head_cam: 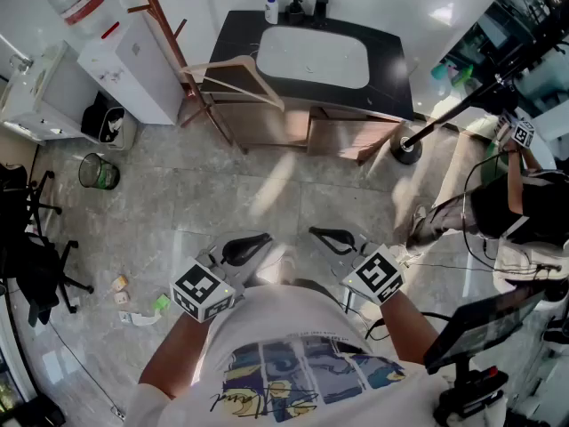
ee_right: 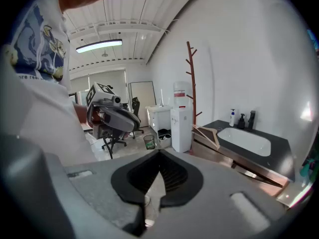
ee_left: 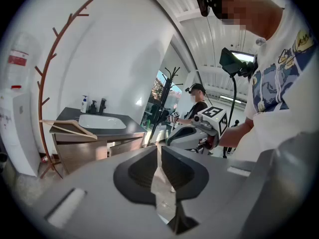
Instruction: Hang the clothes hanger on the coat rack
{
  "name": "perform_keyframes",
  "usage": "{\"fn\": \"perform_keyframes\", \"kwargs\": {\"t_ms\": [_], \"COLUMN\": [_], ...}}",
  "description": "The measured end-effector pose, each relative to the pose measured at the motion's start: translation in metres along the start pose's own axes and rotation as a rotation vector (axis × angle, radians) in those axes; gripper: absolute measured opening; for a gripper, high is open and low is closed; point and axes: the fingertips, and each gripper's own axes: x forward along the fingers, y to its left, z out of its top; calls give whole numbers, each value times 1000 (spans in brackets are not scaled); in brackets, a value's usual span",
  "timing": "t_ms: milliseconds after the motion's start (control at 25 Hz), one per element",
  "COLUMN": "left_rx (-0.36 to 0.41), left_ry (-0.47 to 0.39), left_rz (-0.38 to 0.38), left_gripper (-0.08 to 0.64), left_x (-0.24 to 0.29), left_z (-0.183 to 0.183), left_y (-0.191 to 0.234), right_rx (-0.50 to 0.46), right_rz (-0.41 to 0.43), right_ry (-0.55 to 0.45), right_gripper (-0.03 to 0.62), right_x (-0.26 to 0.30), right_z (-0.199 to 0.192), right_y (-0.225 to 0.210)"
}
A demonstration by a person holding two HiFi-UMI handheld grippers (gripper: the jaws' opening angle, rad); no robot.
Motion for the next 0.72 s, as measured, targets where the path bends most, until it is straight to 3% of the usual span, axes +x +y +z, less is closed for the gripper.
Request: {"fn": "perform_keyframes", "kwargs": {"t_ms": [400, 560, 720], "left_rx": [17, 26, 26], "left_ry": [-2, -15, -20], "left_rz": [71, 46, -4], "left_gripper": [14, 12, 12], "left_x": [-22, -27, -34], "left_z": [14, 13, 15], "left_y": [24, 43, 69], "right_rx": [-22, -7, 100], "right_rz": [19, 2, -12], "right_ry": [0, 7, 8], "right_gripper": [0, 0, 2], "right_x": [20, 36, 59], "right_z": [17, 21, 22], "right_y": [3, -1, -12]}}
